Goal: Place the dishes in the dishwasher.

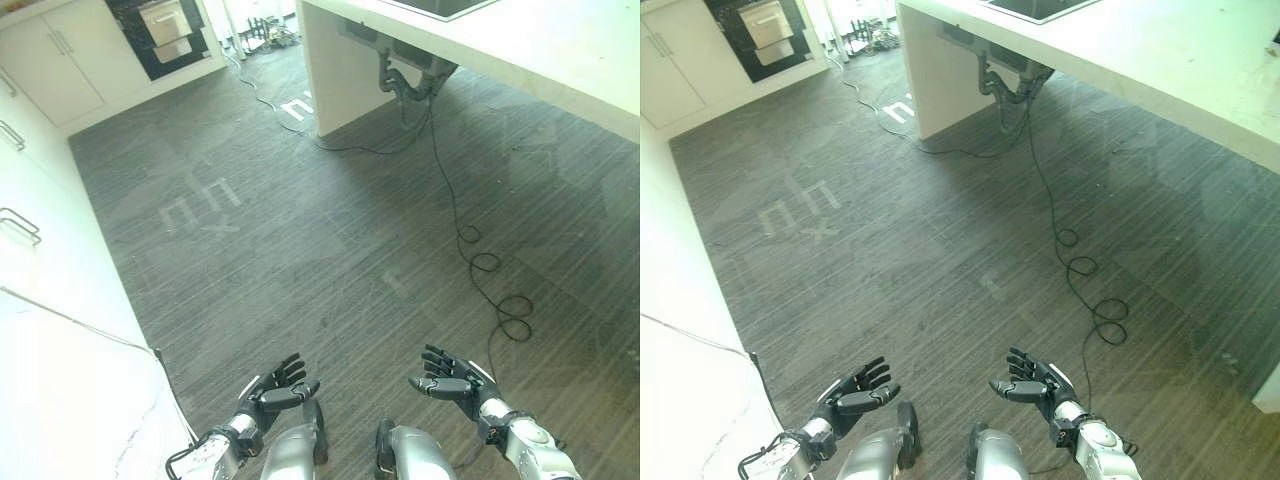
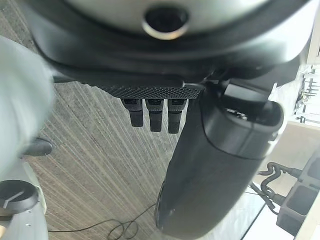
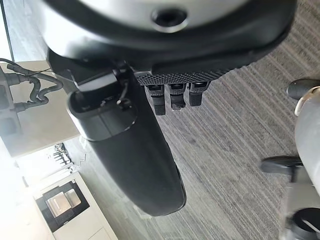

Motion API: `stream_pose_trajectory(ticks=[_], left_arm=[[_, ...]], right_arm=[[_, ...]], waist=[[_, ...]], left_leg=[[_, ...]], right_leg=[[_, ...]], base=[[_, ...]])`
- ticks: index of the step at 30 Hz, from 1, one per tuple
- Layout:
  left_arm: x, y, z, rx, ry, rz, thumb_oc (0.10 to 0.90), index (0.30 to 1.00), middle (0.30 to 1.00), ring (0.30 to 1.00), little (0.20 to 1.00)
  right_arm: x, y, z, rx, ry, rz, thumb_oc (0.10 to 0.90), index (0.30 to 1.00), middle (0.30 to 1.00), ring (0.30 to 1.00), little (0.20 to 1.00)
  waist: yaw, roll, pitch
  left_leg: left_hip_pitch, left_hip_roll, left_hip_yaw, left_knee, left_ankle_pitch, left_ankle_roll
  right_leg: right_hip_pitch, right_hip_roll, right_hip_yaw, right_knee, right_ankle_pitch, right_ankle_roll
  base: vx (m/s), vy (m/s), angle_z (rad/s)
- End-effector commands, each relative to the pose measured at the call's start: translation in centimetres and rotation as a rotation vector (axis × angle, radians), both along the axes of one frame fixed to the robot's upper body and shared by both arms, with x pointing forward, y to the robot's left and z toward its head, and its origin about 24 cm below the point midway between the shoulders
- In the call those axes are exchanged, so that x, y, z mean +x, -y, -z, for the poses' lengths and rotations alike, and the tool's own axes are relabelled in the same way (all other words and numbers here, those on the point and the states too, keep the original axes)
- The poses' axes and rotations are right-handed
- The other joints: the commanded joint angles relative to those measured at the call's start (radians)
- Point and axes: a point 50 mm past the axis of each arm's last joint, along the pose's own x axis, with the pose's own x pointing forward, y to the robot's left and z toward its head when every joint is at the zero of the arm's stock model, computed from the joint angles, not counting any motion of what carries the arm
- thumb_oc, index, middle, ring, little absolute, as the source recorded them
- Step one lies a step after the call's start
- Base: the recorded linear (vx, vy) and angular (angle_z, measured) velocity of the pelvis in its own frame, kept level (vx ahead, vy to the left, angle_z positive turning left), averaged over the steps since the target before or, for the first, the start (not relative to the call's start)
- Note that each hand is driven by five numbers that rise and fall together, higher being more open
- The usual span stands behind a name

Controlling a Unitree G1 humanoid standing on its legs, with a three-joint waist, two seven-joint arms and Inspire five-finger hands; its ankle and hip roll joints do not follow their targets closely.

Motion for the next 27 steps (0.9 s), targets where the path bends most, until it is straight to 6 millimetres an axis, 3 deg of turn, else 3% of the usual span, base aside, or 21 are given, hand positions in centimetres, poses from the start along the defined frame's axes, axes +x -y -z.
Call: stream_pose_trajectory(ticks=[1,2,3,4,6,7,9,10,11,12,13,14,15,17,18,19,20,22,24,27], left_arm=[[1.5,-1.9,-2.9,0.066,0.188,0.028,0.800,0.900,0.900,0.900,0.900],[1.4,-2.0,-2.9,0.072,0.190,0.036,0.800,0.900,0.900,0.900,0.900],[1.4,-2.0,-3.0,0.076,0.191,0.032,0.800,0.900,0.900,0.900,0.900],[1.1,-2.2,-2.7,0.102,0.167,0.032,0.800,0.900,0.900,0.900,0.900],[1.2,-2.5,-2.7,0.137,0.150,0.085,0.800,0.900,0.900,0.900,0.900],[1.4,-2.4,-2.7,0.149,0.143,0.112,0.800,0.900,0.900,0.900,0.900],[2.0,-2.0,-2.8,0.155,0.141,0.139,0.800,0.900,0.900,0.900,0.900],[2.1,-2.0,-2.8,0.160,0.139,0.145,0.800,0.900,0.900,0.900,0.900],[2.3,-1.9,-2.9,0.182,0.134,0.152,0.800,0.900,0.900,0.900,0.900],[2.6,-1.8,-3.0,0.213,0.138,0.154,0.800,0.900,0.900,0.900,0.900],[2.7,-1.7,-3.0,0.220,0.149,0.155,0.800,0.900,0.900,0.900,0.900],[2.8,-1.7,-3.0,0.221,0.152,0.155,0.800,0.900,0.900,0.900,0.900],[2.9,-1.7,-3.2,0.239,0.164,0.161,0.800,0.900,0.900,0.900,0.900],[3.1,-1.9,-3.5,0.266,0.171,0.170,0.800,0.900,0.900,0.900,0.900],[3.3,-2.1,-3.8,0.283,0.172,0.166,0.800,0.900,0.900,0.900,0.900],[3.3,-2.1,-3.8,0.287,0.171,0.167,0.800,0.900,0.900,0.900,0.900],[3.2,-2.2,-3.8,0.304,0.167,0.172,0.800,0.900,0.900,0.900,0.900],[2.9,-2.2,-3.5,0.318,0.170,0.175,0.800,0.900,0.900,0.900,0.900],[2.3,-2.0,-3.3,0.334,0.179,0.184,0.800,0.900,0.900,0.900,0.900],[1.6,-2.0,-3.1,0.323,0.170,0.187,0.800,0.900,0.900,0.900,0.900]], right_arm=[[1.3,-0.3,-2.3,-0.030,0.147,-0.038,0.800,0.900,0.900,0.900,0.900],[1.5,-0.4,-2.3,-0.039,0.153,-0.037,0.800,0.900,0.900,0.900,0.900],[1.6,-0.5,-2.4,-0.043,0.159,-0.038,0.800,0.900,0.900,0.900,0.900],[1.8,-0.2,-2.4,-0.059,0.164,0.005,0.800,0.900,0.900,0.900,0.900],[1.7,-0.1,-2.2,-0.055,0.155,0.026,0.800,0.900,0.900,0.900,0.900],[1.8,-0.2,-2.1,-0.061,0.155,0.030,0.800,0.900,0.900,0.900,0.900],[1.9,-0.7,-2.1,-0.046,0.168,0.043,0.800,0.900,0.900,0.900,0.900],[1.9,-0.8,-2.1,-0.044,0.172,0.050,0.800,0.900,0.900,0.900,0.900],[2.0,-1.1,-2.2,-0.043,0.180,0.063,0.800,0.900,0.900,0.900,0.900],[2.3,-1.6,-2.3,-0.030,0.192,0.057,0.800,0.900,0.900,0.900,0.900],[2.4,-1.7,-2.3,-0.030,0.200,0.046,0.800,0.900,0.900,0.900,0.900],[2.4,-1.8,-2.3,-0.031,0.202,0.044,0.800,0.900,0.900,0.900,0.900],[2.3,-1.6,-2.4,-0.032,0.211,0.044,0.800,0.900,0.900,0.900,0.900],[2.1,-1.1,-2.5,-0.030,0.220,0.068,0.800,0.900,0.900,0.900,0.900],[2.0,-0.4,-2.7,-0.024,0.229,0.076,0.800,0.900,0.900,0.900,0.900],[1.9,-0.3,-2.7,-0.023,0.229,0.076,0.800,0.900,0.900,0.900,0.900],[1.6,0.2,-2.7,-0.023,0.235,0.074,0.800,0.900,0.900,0.900,0.900],[1.2,0.5,-2.6,-0.022,0.233,0.072,0.800,0.900,0.900,0.900,0.900],[1.0,0.4,-2.5,-0.018,0.232,0.075,0.800,0.900,0.900,0.900,0.900],[1.2,0.3,-2.5,-0.028,0.218,0.054,0.800,0.900,0.900,0.900,0.900]], waist=[[0.010,-0.031,-0.075],[0.011,-0.037,-0.084],[0.021,-0.027,-0.089],[0.044,-0.033,-0.114],[0.053,-0.044,-0.131],[0.050,-0.047,-0.140],[0.027,-0.040,-0.140],[0.024,-0.040,-0.138],[0.017,-0.035,-0.131],[0.001,-0.022,-0.112],[-0.016,-0.021,-0.100],[-0.019,-0.021,-0.098],[-0.041,-0.024,-0.086],[-0.061,-0.031,-0.076],[-0.080,-0.057,-0.078],[-0.082,-0.059,-0.076],[-0.106,-0.091,-0.084],[-0.121,-0.096,-0.095],[-0.123,-0.092,-0.108],[-0.117,-0.085,-0.144]], left_leg=[[-0.056,0.019,0.042,0.121,-0.016,0.025],[-0.041,0.020,0.070,0.121,-0.028,0.032],[-0.055,0.028,0.066,0.121,-0.016,0.047],[-0.057,-0.022,0.021,0.121,-0.048,0.072],[-0.045,-0.050,0.015,0.121,-0.067,0.098],[-0.027,-0.061,0.017,0.121,-0.086,0.114],[0.021,-0.102,-0.002,0.121,-0.123,0.158],[0.031,-0.112,-0.001,0.121,-0.131,0.170],[0.055,-0.125,-0.001,0.121,-0.151,0.191],[0.092,-0.124,-0.005,0.121,-0.178,0.201],[0.114,-0.128,-0.015,0.121,-0.190,0.204],[0.118,-0.129,-0.017,0.121,-0.192,0.205],[0.145,-0.143,-0.037,0.121,-0.206,0.202],[0.174,-0.160,-0.058,0.121,-0.224,0.196],[0.201,-0.192,-0.069,0.121,-0.249,0.195],[0.211,-0.195,-0.070,0.121,-0.258,0.195],[0.247,-0.245,-0.094,0.121,-0.297,0.198],[0.286,-0.268,-0.126,0.121,-0.338,0.204],[0.335,-0.271,-0.139,0.121,-0.375,0.203],[0.400,-0.247,-0.142,0.121,-0.401,0.180]], right_leg=[[0.139,-0.020,0.006,-0.093,-0.111,0.113],[0.158,-0.033,0.001,-0.093,-0.126,0.120],[0.154,-0.026,0.004,-0.093,-0.115,0.120],[0.206,-0.035,0.046,-0.093,-0.142,0.135],[0.258,-0.046,0.051,-0.093,-0.142,0.147],[0.281,-0.058,0.035,-0.093,-0.117,0.158],[0.285,-0.099,-0.011,-0.026,0.087,0.204],[0.254,-0.113,-0.017,0.036,0.112,0.211],[0.180,-0.145,-0.017,0.172,0.173,0.214],[0.065,-0.118,-0.016,0.261,0.159,0.193],[0.014,-0.066,-0.019,0.236,0.132,0.188],[0.007,-0.059,-0.020,0.234,0.127,0.187],[-0.023,-0.009,-0.016,0.141,0.120,0.177],[-0.032,0.013,-0.025,-0.004,0.140,0.170],[-0.113,-0.023,-0.022,-0.093,0.158,0.177],[-0.120,-0.027,-0.017,-0.093,0.156,0.180],[-0.237,-0.081,0.024,-0.093,0.199,0.217],[-0.322,-0.098,0.057,-0.093,0.183,0.232],[-0.334,-0.107,0.046,-0.093,0.190,0.226],[-0.270,-0.095,0.051,-0.093,0.188,0.190]], base=[[0.33,0.262,-0.19],[0.27,0.300,-0.19],[0.42,0.470,-0.26],[0.32,0.369,-0.33],[0.40,0.328,-0.42],[0.39,0.336,-0.41],[0.32,0.335,-0.11],[0.25,0.343,0.27],[0.21,0.321,0.44],[0.23,0.267,0.28],[0.17,0.126,0.01],[0.21,-0.003,-0.07],[0.24,-0.018,0.22],[0.38,-0.062,0.54],[0.38,-0.076,0.45],[0.51,-0.110,0.37],[0.46,-0.092,0.51],[0.54,-0.133,0.47],[0.52,-0.164,0.21],[0.59,-0.225,-0.06]])
